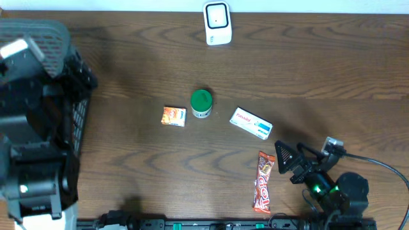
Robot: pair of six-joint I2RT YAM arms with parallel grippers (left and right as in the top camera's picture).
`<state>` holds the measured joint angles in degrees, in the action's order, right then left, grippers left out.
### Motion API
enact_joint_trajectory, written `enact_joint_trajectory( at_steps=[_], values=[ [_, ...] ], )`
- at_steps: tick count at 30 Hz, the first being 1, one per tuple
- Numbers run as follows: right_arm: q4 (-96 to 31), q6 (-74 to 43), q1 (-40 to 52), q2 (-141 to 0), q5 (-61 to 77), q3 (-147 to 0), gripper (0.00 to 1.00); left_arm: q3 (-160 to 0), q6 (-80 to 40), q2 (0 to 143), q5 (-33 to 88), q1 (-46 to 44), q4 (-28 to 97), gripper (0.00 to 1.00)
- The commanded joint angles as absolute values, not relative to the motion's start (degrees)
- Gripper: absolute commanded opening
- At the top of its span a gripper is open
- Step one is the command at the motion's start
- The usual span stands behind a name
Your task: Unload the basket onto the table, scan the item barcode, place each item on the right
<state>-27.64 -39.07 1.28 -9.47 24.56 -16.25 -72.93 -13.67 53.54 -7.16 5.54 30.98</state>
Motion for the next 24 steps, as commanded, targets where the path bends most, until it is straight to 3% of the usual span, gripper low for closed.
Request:
enact_joint_trajectory(
  at_steps=[1, 12, 24],
  values=[
    [-28.01, -40.38, 1.98, -12.91, 26.04, -17.12, 0.99, -67.24, -16.4, 49.45, -6.44, 6.15, 31.16, 0.87],
    [-24.75, -35.64, 1.93, -16.16, 24.25, -17.74, 0.99, -50.85, -19.55, 33.34, -4.43, 6.15, 35.16, 0.87],
    [-38.79, -28.62, 2.04, -33.04, 17.08, -30.57, 0.99, -44.21, -21.41, 15.86, -4.49, 6.15, 44.97, 0.87]
  ],
)
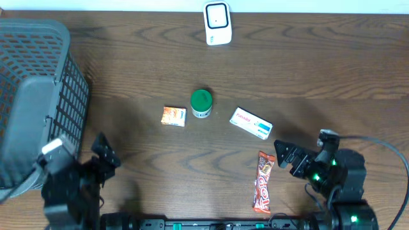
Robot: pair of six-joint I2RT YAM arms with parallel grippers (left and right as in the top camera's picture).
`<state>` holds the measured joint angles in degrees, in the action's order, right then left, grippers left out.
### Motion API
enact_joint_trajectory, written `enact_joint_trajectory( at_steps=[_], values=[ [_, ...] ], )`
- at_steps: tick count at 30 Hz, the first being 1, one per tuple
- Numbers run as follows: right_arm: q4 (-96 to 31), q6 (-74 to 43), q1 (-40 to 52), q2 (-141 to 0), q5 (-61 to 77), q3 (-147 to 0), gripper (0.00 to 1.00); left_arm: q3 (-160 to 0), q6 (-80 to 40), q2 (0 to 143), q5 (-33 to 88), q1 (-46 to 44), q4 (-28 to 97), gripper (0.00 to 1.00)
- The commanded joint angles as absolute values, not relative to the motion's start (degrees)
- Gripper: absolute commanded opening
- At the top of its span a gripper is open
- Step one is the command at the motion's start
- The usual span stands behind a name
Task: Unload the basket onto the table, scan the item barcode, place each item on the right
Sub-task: 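Reach the right gripper down and grasp the red chocolate bar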
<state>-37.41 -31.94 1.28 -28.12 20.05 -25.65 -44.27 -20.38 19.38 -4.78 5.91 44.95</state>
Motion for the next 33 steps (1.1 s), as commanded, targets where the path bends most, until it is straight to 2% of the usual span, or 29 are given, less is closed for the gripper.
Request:
enact_joint_trajectory(
  at_steps=[1, 8, 12, 13, 14, 15, 16, 18, 19, 21, 24, 33],
  values=[
    [-40.25, -28.6, 2.17, -36.12, 16.6, -32.93, 0.99, -44.21, -21.58, 14.33, -4.49, 6.15, 45.04, 0.87],
    [-55.9, -28.62, 7.51, -58.13, 16.58, -48.36, 0.99, -44.1, -21.76, 11.46, -7.44, 6.15, 47.68, 0.87],
    [-55.07, -28.62, 9.69, -65.45, 19.62, -50.26, 0.99, -44.03, -21.76, 11.49, -8.16, 6.15, 49.89, 0.87],
    [-54.39, -28.6, 9.87, -66.92, 19.64, -50.24, 0.93, -44.03, -21.71, 11.49, -8.19, 6.15, 50.19, 0.87],
    [-53.82, -28.62, 10.0, -68.51, 19.94, -50.24, 0.78, -44.03, -21.74, 11.49, -8.19, 6.15, 50.33, 0.87],
    [-53.76, -28.64, 10.09, -70.04, 20.49, -50.24, 0.67, -44.03, -21.74, 11.49, -8.16, 6.15, 50.35, 0.87],
    [-53.93, -28.62, 10.09, -71.5, 21.5, -50.22, 0.66, -44.03, -21.74, 11.49, -8.16, 6.15, 50.46, 0.87],
    [-54.7, -28.64, 10.07, -74.46, 22.0, -50.0, 0.77, -44.03, -21.74, 11.49, -8.16, 6.15, 51.07, 0.87],
    [-54.81, -28.62, 10.09, -75.64, 21.98, -49.78, 0.78, -44.03, -21.74, 11.49, -8.16, 6.15, 51.29, 0.87],
    [-54.87, -28.64, 10.09, -78.41, 22.22, -49.06, 0.73, -44.03, -21.74, 11.49, -8.16, 6.15, 52.07, 0.87],
    [-54.76, -28.62, 10.17, -81.54, 22.96, -47.83, 0.73, -44.03, -21.74, 11.49, -8.14, 6.15, 52.56, 0.87],
    [-49.25, -29.52, 10.17, -82.3, 22.11, -40.71, 0.81, -44.03, -21.74, 11.49, -8.14, 6.15, 54.65, 0.87]
  ],
)
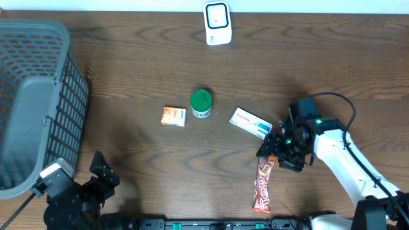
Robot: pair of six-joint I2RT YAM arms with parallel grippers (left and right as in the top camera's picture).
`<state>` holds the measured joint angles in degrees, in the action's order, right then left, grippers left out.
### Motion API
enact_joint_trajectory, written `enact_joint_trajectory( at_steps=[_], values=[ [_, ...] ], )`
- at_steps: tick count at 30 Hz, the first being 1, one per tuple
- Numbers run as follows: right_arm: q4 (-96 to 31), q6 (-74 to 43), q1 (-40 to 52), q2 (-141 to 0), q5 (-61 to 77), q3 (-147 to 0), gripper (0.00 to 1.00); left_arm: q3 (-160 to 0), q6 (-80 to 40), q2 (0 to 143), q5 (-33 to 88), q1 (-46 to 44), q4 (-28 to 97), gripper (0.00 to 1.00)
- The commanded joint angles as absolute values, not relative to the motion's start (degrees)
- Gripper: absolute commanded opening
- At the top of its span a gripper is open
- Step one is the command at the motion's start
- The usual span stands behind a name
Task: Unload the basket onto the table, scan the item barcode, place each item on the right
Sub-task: 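Reach the right gripper down and grasp the red chocolate bar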
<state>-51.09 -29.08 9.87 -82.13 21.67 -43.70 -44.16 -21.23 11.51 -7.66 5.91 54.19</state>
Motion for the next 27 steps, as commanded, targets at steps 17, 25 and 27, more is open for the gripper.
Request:
enact_joint_trajectory(
  at_steps=[17, 25, 27],
  values=[
    [-34.79, -38.33, 10.17, -82.3, 15.03, -28.58, 0.25, -44.03, -21.74, 11.49, -8.16, 6.15, 55.27, 0.87],
    [-35.42, -39.2, 10.17, -80.6, 16.1, -30.0, 0.01, -44.03, -21.74, 11.49, -8.14, 6.15, 55.27, 0.87],
    [-37.65, -39.44, 10.17, -78.85, 16.58, -31.33, 0.01, -44.03, -21.74, 11.49, -8.14, 6.15, 55.27, 0.87]
  ],
)
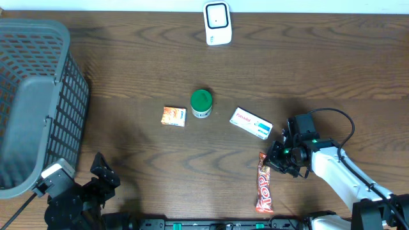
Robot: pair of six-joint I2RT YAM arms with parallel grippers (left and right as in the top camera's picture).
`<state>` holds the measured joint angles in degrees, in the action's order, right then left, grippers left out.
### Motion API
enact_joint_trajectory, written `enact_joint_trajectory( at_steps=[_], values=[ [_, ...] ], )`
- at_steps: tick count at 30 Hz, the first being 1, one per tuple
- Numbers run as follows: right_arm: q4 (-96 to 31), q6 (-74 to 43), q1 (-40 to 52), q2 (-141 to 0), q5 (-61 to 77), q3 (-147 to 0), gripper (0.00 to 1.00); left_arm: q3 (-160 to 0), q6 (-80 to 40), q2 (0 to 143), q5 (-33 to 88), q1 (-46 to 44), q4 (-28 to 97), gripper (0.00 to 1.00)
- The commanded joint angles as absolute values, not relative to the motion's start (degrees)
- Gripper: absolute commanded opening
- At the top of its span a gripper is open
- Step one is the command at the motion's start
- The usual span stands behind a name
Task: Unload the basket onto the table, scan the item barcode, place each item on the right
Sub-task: 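Reach the right gripper down and grasp the red chocolate bar, then lift the chocolate bar with the right gripper toward the table center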
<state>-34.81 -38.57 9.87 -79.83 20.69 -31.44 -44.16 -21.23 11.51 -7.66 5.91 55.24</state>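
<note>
A red and orange candy bar [264,190] lies lengthwise near the front edge, right of centre. My right gripper [270,160] is low at the bar's upper end and, as far as this view shows, shut on it. The white barcode scanner [217,23] stands at the far edge in the middle. My left gripper [103,170] rests open at the front left corner, holding nothing.
A white and blue box [252,123] lies just behind the right gripper. A green-lidded jar [201,102] and a small orange packet [174,115] sit mid-table. A large grey mesh basket [32,102] fills the left side.
My right gripper has dropped slightly toward the front, onto the candy bar's upper end. The bar has shifted a little and now lies straighter. The left arm has not moved.
First the left arm loomed over the basket and the right gripper sat at the front right corner. The left arm then came down to the front left corner. Later the right arm was beside the bar's top end, and now grips it.
</note>
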Motion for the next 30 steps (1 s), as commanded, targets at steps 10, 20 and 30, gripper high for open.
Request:
enact_joint_trajectory(
  at_steps=[10, 20, 30],
  values=[
    [-56.53, -40.8, 10.17, -67.09, 3.51, -45.93, 0.02, -44.03, -21.74, 11.49, -8.14, 6.15, 55.27, 0.87],
    [-47.31, -44.12, 10.2, -65.32, -27.07, -48.49, 0.01, -44.03, -21.74, 11.49, -8.14, 6.15, 55.27, 0.87],
    [-21.04, -35.31, 10.24, -74.13, -38.52, -48.49, 0.01, -44.03, -21.74, 11.49, -8.16, 6.15, 55.27, 0.87]
  ],
)
